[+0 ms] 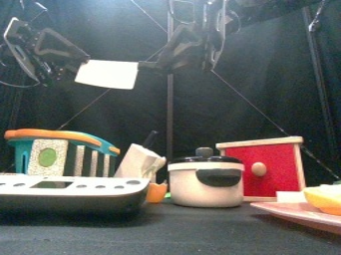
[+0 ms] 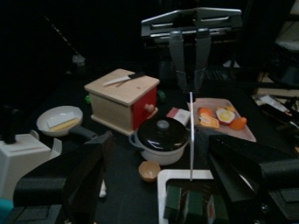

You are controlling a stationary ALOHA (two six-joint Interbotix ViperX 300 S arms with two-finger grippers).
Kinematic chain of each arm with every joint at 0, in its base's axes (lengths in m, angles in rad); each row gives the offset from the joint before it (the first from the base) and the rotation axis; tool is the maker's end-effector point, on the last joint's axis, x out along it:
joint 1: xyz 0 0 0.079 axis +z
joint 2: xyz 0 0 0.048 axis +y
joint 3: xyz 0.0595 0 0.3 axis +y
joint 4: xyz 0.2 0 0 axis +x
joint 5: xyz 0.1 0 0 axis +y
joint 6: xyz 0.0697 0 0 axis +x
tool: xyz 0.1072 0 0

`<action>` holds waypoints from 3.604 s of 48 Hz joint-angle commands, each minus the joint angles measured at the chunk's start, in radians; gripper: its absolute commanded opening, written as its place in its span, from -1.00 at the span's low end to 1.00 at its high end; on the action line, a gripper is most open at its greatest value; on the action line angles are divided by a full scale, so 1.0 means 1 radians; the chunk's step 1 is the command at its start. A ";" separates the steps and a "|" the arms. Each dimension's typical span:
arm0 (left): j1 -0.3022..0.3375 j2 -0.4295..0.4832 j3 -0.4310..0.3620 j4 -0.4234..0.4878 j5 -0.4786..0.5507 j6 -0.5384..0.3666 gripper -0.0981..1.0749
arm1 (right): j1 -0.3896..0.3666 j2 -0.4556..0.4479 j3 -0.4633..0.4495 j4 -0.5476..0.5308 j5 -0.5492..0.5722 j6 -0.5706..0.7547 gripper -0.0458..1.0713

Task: Put cleaver back in holder

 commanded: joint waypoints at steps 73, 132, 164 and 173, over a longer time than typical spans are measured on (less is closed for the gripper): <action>0.075 -0.138 -0.014 -0.072 0.222 0.000 0.93 | -0.390 0.249 -0.568 0.041 0.824 -0.026 -0.03; 0.101 -0.138 0.000 -0.072 0.222 0.000 0.93 | -0.350 0.230 -0.594 0.015 0.841 -0.026 -0.03; 0.104 -0.138 0.003 -0.072 0.222 0.000 0.93 | -0.353 0.239 -0.580 0.005 0.845 -0.028 -0.03; 0.107 -0.138 0.003 -0.072 0.222 0.002 0.93 | -0.350 0.245 -0.580 0.005 0.847 -0.026 -0.03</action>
